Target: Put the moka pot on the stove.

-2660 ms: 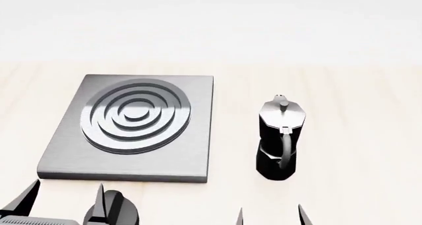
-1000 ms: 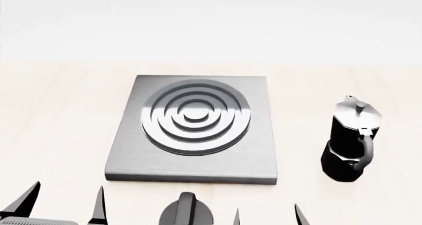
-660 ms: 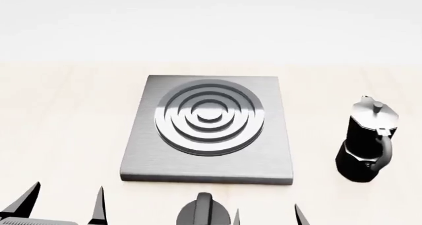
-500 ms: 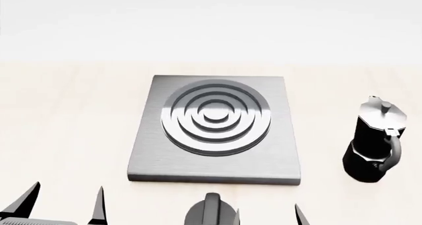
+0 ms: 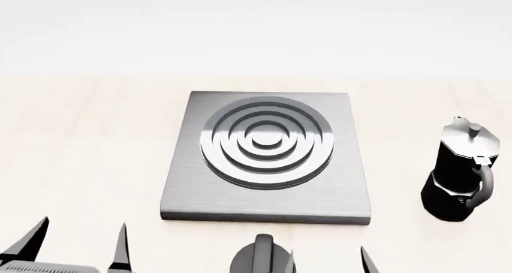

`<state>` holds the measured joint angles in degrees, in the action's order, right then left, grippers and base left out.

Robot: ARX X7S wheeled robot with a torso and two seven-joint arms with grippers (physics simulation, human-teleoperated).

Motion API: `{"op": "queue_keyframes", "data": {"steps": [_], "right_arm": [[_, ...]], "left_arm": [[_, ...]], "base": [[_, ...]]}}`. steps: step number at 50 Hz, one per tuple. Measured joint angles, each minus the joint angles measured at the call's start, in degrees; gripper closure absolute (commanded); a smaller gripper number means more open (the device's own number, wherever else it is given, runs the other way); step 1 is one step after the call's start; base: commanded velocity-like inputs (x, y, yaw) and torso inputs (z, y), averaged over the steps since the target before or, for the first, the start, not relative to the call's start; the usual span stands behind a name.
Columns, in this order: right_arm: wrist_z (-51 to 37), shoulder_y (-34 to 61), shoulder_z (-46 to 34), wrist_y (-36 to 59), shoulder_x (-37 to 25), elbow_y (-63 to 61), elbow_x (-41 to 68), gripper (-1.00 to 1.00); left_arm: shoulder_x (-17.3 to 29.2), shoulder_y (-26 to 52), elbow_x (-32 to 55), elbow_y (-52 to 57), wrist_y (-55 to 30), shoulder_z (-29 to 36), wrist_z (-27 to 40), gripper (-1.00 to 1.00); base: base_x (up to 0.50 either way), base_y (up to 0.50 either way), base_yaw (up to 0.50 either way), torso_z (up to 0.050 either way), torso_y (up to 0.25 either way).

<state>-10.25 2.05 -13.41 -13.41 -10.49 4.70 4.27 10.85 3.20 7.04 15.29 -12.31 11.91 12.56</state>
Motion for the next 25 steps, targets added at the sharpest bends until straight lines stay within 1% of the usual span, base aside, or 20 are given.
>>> {"op": "queue_keyframes", "data": {"steps": [5, 10, 25], "right_arm": [[3.7, 0.0, 4.0, 2.1, 2.7, -1.1, -2.6, -1.0], [5.5, 1.1, 6.4, 5.0, 3.5, -2.6, -5.0, -1.0], [7.4, 7.3, 11.0, 16.7, 1.8, -8.3, -9.1, -1.0]], "left_arm": [[-3.3, -0.2, -3.6, 0.0, -0.9, -2.9, -3.7, -1.0], [-5.0, -0.4, -5.5, 0.3, -1.5, -4.5, -5.8, -1.0], [-6.1, -0.4, -6.8, 0.8, -2.4, -5.8, -7.5, -1.0]], "base": [[0.0, 0.0, 0.0, 0.0, 0.0], [0.0, 0.0, 0.0, 0.0, 0.0], [0.0, 0.0, 0.0, 0.0, 0.0]]}}
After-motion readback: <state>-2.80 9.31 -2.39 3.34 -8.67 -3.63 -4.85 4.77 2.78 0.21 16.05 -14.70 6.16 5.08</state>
